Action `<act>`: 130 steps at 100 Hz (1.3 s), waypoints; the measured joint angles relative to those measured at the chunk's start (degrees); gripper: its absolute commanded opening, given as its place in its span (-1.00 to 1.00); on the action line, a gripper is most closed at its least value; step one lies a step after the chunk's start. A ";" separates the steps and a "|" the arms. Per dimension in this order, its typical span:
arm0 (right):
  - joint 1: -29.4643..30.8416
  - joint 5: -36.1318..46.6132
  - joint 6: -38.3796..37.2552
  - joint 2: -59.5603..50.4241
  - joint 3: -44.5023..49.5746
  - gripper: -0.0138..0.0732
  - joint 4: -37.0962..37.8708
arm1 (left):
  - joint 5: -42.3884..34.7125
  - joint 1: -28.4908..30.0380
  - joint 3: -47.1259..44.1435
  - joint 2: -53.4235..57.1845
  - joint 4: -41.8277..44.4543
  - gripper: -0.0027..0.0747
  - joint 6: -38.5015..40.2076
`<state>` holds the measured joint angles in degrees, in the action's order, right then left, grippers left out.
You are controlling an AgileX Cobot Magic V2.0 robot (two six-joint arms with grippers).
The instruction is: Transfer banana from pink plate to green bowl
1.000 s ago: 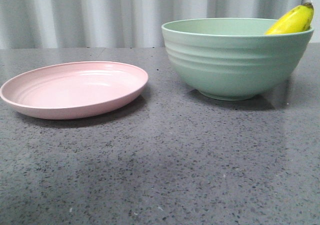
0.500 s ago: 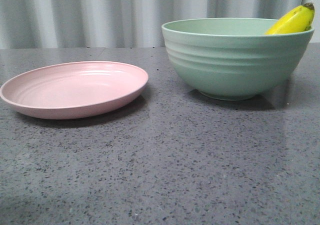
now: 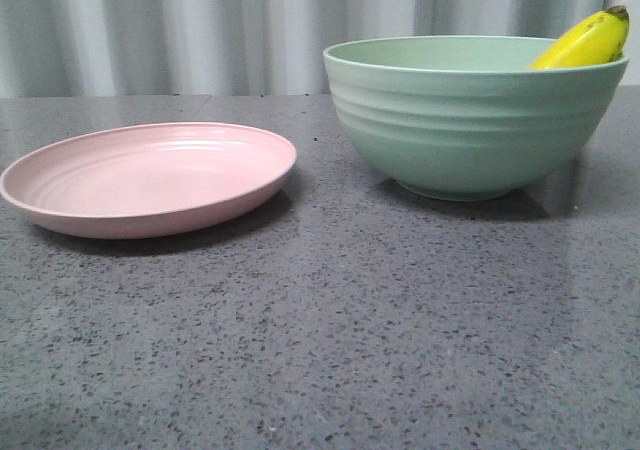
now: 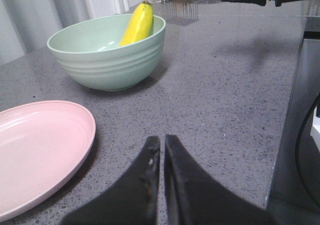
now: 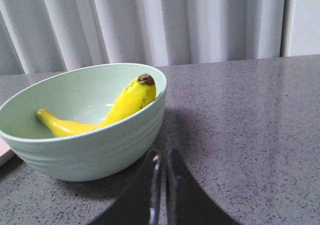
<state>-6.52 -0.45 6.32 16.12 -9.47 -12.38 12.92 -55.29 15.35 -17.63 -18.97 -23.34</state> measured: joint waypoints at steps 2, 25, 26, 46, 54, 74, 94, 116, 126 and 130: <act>0.00 0.00 0.00 0.00 0.00 -0.85 0.00 | -0.16 0.00 -0.13 0.10 0.00 -0.98 0.00; 0.00 0.00 0.00 0.00 0.00 -0.85 0.00 | -6.59 3.02 -4.36 0.09 6.69 -0.98 0.90; 0.00 0.00 0.00 0.00 0.00 -0.85 0.00 | -7.09 3.67 -4.57 0.09 6.89 -0.98 1.07; 0.00 0.00 0.00 0.00 0.00 -0.85 0.00 | -18.84 16.42 -10.20 2.46 8.92 -0.98 4.39; 0.00 0.00 0.00 0.00 0.00 -0.85 0.00 | -19.76 22.82 -11.93 6.08 9.26 -0.98 4.74; 0.00 0.00 0.00 0.00 0.00 -0.85 0.00 | -19.11 39.32 -15.24 14.83 10.55 -0.98 9.13; 0.00 0.00 0.00 0.00 0.09 -0.85 0.00 | -9.39 50.46 -15.38 17.87 14.23 -0.98 14.87; 0.00 0.00 0.00 -0.04 0.09 -0.85 0.00 | 0.92 51.59 -15.38 17.87 14.96 -0.98 15.39; 0.00 0.00 0.00 -0.04 0.09 -0.85 0.00 | 4.85 51.59 -15.38 17.87 15.06 -0.98 15.39; 0.00 0.00 0.00 -0.04 0.09 -0.85 0.00 | 5.19 51.59 -15.38 17.87 15.06 -0.98 15.42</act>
<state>-6.52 -0.45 6.32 16.08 -9.38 -12.38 18.11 -3.70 -0.03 0.24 -3.91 -7.92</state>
